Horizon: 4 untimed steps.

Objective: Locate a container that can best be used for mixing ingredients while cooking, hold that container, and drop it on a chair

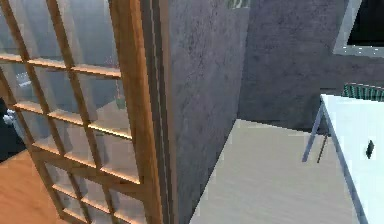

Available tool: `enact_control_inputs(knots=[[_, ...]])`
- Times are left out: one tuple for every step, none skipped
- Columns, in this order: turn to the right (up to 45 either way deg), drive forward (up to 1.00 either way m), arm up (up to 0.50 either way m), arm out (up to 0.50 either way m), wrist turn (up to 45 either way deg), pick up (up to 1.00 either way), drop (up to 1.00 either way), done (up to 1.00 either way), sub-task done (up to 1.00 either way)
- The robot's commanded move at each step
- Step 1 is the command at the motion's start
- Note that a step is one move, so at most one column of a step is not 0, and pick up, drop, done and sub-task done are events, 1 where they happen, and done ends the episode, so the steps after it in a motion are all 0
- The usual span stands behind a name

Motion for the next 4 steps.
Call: enact_control_inputs(knots=[[-33.0, 0.00, 0.00, 0.00, 0.0, 0.00, 0.00, 0.00, 0.00], [45.0, 0.00, 0.00, 0.00, 0.0, 0.00, 0.00, 0.00, 0.00], [12.0, 0.00, 0.00, 0.00, 0.0, 0.00, 0.00, 0.00, 0.00], [0.0, 0.95, 0.00, 0.00, 0.0, 0.00, 0.00, 0.00, 0.00]])
